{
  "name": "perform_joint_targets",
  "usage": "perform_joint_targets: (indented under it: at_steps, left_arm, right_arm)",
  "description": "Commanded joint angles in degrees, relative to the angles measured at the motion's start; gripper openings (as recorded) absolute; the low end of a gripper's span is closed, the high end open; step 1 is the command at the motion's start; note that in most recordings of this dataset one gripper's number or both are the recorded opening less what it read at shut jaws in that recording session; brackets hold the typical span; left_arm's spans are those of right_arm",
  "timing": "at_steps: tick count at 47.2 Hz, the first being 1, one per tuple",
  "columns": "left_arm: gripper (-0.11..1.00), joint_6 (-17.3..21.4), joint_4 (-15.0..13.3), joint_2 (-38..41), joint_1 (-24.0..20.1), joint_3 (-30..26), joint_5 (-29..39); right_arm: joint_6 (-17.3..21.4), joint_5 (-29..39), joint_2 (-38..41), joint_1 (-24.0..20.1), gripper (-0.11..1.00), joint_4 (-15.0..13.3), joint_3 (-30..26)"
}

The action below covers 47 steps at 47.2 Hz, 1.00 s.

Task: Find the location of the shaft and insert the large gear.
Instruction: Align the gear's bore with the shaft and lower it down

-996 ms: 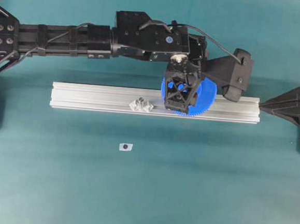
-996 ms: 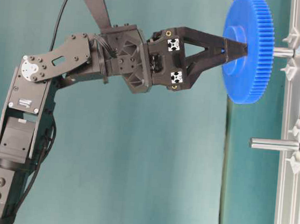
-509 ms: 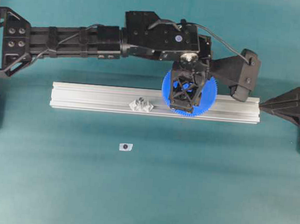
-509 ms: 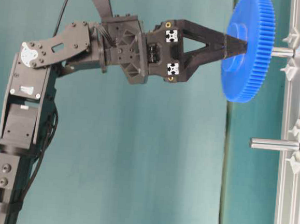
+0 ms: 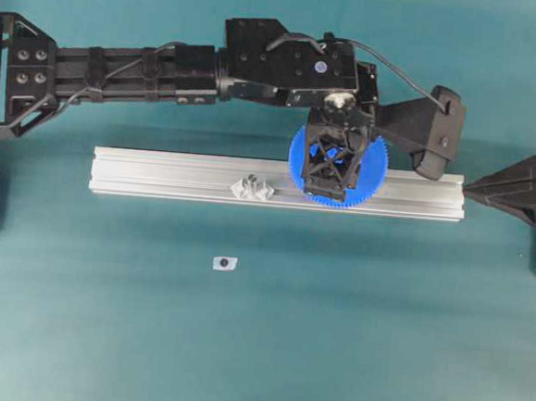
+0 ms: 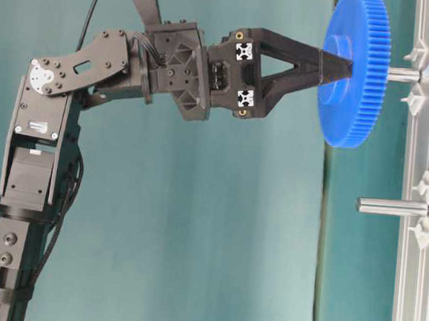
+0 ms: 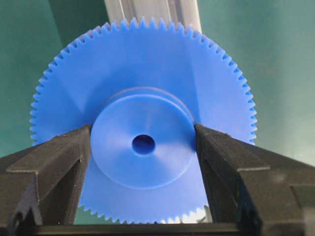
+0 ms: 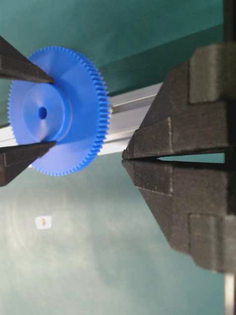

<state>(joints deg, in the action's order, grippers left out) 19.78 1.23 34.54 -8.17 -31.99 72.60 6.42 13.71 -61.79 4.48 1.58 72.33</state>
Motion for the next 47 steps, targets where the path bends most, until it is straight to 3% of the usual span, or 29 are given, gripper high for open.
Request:
perform_joint_targets:
  at_steps: [1, 26, 31, 47]
  left_arm:
    - [0.71, 0.00, 0.26, -1.76, -1.85, -1.93, -0.18]
    - [0.72, 0.00, 0.35, -1.85, -1.76, -1.93, -0.62]
    - [0.80, 0.00, 0.35, -1.93, -1.67, -2.02, -0.70]
    - [0.77, 0.00, 0.35, -2.20, -1.14, -2.02, -0.97]
  right_arm:
    - [0.53, -0.26, 0.26, 0.09, 0.00, 0.00, -0.97]
    - [0.53, -0.26, 0.26, 0.09, 0.00, 0.00, -0.97]
    - [0.53, -0.26, 0.26, 0.09, 0.00, 0.00, -0.88]
    - [0.53, -0.18, 0.26, 0.09, 0.00, 0.00, -0.79]
